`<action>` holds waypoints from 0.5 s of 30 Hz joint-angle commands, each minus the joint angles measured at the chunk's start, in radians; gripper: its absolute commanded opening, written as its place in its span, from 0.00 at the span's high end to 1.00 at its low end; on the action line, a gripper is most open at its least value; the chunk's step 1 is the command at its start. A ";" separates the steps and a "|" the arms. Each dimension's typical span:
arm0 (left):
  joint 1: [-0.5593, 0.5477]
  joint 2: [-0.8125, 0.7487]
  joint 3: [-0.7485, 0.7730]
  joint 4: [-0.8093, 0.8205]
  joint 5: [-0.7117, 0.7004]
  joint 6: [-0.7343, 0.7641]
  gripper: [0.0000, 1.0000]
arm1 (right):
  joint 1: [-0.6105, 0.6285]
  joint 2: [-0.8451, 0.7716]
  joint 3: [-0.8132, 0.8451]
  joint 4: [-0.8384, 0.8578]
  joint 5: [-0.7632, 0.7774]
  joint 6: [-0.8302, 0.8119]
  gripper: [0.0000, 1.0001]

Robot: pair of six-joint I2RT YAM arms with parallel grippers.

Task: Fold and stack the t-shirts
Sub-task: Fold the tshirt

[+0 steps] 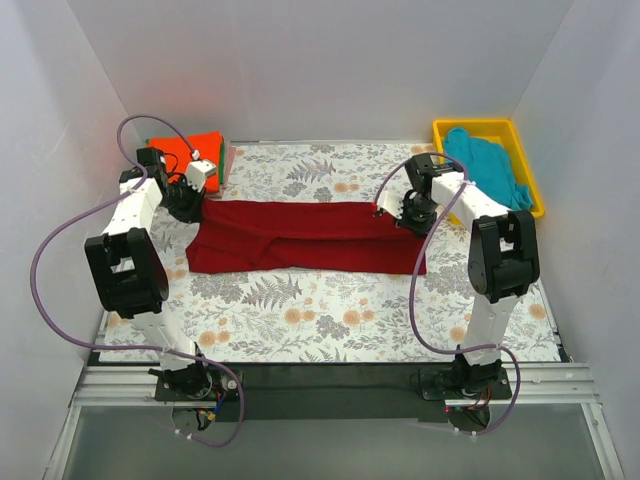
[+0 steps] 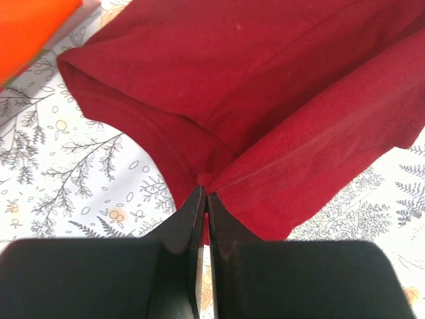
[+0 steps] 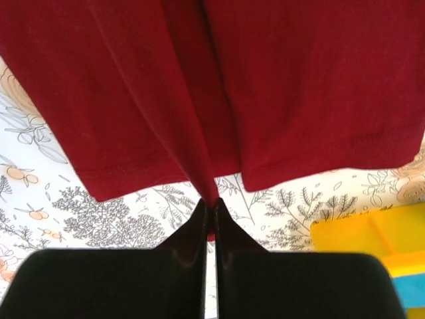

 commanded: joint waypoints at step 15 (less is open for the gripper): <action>0.054 0.033 0.008 0.015 0.034 -0.182 0.62 | -0.088 0.069 0.216 -0.072 -0.039 0.123 0.50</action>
